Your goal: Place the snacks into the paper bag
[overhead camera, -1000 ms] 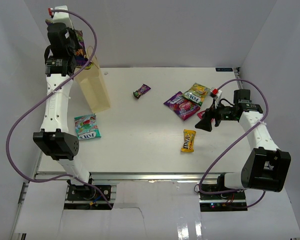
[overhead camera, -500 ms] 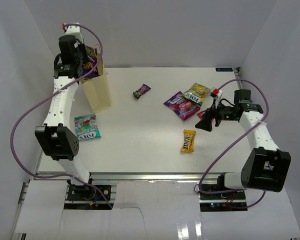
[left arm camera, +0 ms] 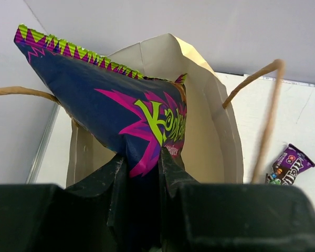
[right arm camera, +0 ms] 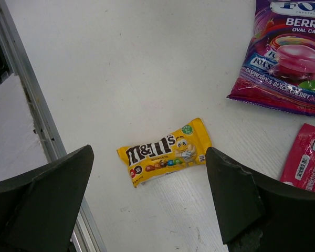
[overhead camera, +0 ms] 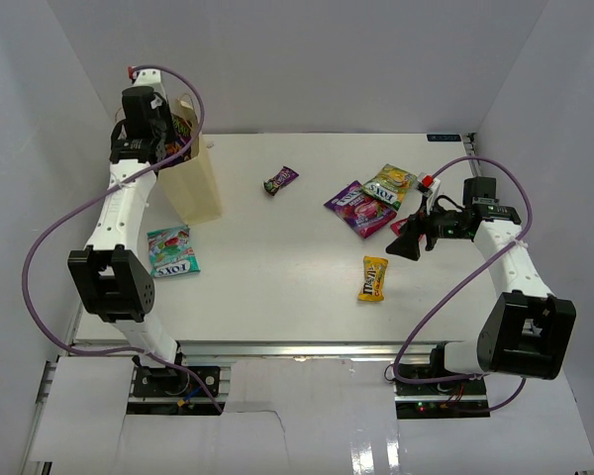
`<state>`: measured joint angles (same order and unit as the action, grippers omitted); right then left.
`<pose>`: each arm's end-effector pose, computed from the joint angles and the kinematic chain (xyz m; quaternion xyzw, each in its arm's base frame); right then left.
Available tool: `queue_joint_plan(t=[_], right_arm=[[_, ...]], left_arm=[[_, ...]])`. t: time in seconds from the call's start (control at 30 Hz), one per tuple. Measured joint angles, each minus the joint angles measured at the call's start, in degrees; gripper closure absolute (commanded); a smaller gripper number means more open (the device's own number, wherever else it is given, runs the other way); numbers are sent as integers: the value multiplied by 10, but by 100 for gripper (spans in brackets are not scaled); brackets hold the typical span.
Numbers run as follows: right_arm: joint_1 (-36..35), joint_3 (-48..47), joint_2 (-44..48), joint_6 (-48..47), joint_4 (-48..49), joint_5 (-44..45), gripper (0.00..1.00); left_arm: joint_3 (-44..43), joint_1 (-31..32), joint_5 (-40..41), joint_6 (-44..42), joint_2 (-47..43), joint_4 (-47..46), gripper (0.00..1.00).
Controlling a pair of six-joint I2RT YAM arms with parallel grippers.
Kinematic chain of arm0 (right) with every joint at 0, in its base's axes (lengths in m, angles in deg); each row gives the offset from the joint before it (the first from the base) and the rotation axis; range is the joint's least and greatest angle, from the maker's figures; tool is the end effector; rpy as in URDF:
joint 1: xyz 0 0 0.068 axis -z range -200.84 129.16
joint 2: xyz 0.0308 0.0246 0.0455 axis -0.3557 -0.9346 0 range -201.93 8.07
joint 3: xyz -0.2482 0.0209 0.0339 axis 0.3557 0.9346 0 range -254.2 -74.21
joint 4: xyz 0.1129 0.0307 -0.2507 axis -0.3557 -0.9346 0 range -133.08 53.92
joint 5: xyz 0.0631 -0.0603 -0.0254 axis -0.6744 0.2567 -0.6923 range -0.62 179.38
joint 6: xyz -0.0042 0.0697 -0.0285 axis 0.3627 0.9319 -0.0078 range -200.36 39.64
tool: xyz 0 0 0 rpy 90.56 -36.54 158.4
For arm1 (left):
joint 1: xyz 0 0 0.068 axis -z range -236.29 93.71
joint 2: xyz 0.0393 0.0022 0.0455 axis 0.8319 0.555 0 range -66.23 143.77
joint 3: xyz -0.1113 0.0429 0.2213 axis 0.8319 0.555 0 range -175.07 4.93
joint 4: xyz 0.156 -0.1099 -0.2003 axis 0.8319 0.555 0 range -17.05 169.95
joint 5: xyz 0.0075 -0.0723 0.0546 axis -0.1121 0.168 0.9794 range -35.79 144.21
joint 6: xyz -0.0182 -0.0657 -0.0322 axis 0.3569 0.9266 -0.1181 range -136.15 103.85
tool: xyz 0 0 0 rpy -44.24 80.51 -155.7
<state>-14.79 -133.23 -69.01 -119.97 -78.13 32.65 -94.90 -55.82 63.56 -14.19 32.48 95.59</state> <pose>0.2911 0.0228 0.2309 -0.3628 0.7785 0.3350 0.3874 0.4438 0.0067 0.3674 -0.0565 0.8233 0.0555 0.5621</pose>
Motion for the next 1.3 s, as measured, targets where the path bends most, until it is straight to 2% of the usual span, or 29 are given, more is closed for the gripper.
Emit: queue_joint_plan(t=[0.17,0.27,0.4,0.43,0.53,0.67,0.83,0.97,1.03,1.23,1.3], right_arm=[[0,0,-2,0,0,-3,8],[0,0,-2,0,0,-4,8],[0,5,-2,0,0,-5,8],[0,7,-2,0,0,-5,8],[0,7,-2,0,0,-5,10],[0,7,-2,-10,-3,-5,10],[0,7,-2,-26,-15,-4,10],[0,7,-2,-34,-20,1,10],[0,7,-2,-31,-20,13,9],[-2,17,-2,7,11,82,10],[-5,30,-2,33,35,117,10]], left_arm=[[17,-7,0,4,-21,-5,93],[28,-15,-9,12,-35,-8,87],[38,-22,-21,24,-37,-15,51],[39,-24,-25,28,-37,-17,34],[38,-27,-40,46,-38,-47,18],[27,-27,-61,65,-39,-59,12],[5,-27,-75,80,-48,-50,11],[10,-27,-78,101,-106,-6,11],[53,-27,-77,124,-170,1,11],[348,-27,-69,254,-504,56,12],[428,-27,-66,293,-569,89,12]])
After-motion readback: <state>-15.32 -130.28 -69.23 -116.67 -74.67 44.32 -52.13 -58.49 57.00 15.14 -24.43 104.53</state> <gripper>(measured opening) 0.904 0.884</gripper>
